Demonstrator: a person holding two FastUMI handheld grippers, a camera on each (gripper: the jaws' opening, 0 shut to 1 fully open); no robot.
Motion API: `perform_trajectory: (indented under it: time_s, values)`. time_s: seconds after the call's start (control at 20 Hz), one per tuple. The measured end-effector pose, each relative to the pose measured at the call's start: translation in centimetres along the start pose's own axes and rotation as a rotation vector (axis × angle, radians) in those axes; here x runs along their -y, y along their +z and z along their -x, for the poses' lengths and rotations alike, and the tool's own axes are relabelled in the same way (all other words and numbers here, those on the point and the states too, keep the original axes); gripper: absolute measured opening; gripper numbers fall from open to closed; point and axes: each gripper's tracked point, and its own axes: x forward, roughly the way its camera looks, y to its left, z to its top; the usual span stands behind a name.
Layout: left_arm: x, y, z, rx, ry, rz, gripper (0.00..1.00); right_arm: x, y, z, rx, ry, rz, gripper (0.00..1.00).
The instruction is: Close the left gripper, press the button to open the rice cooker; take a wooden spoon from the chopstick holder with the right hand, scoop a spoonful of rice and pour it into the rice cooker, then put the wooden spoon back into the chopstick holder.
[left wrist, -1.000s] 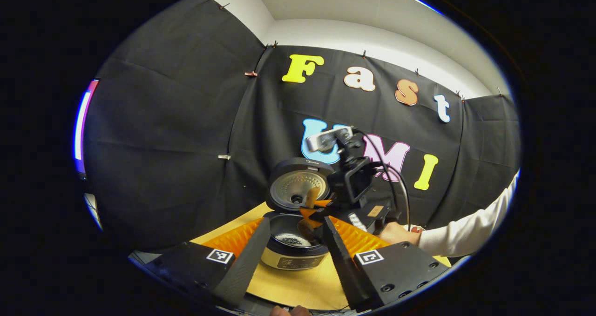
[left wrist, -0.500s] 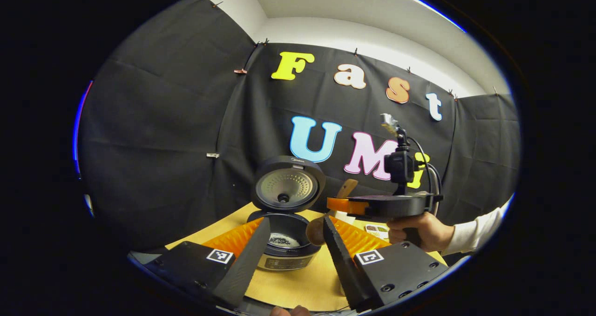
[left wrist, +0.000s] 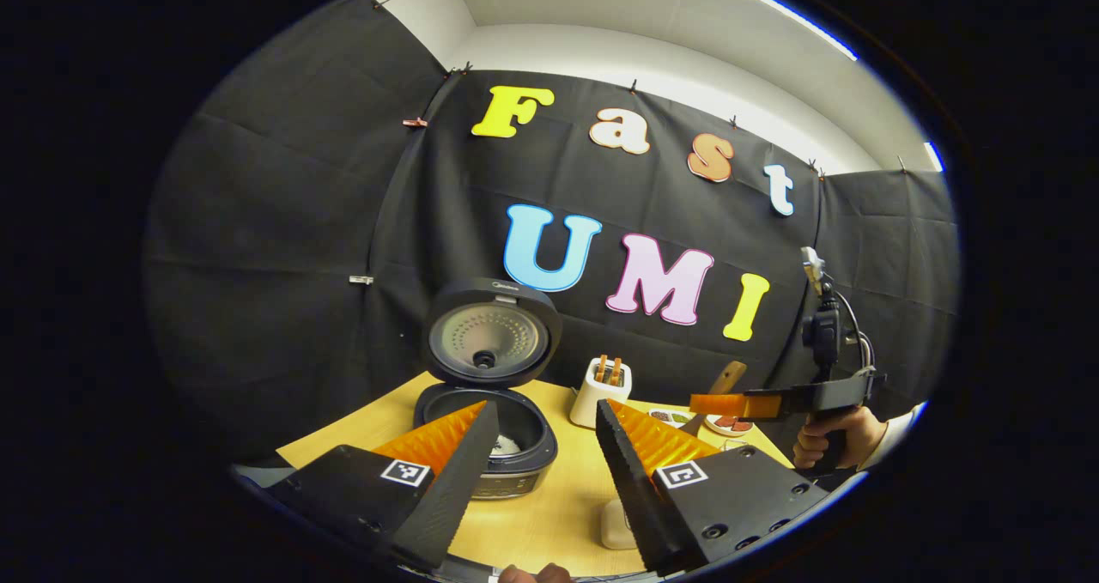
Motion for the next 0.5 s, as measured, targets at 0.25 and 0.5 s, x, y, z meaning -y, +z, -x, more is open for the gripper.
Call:
perform_trajectory:
  time_s: [0.25,0.5]
  values:
    - [3.4,-0.2,-1.7,-0.008,-0.049,-0.03,0.81,8.7,-0.2,3.4,0.036,-0.134,-0.205,0.08]
    - [7.2,-0.9,-3.3,-0.032,-0.073,-0.062,0.81,17.9,0.8,5.3,0.088,-0.246,-0.337,0.03]
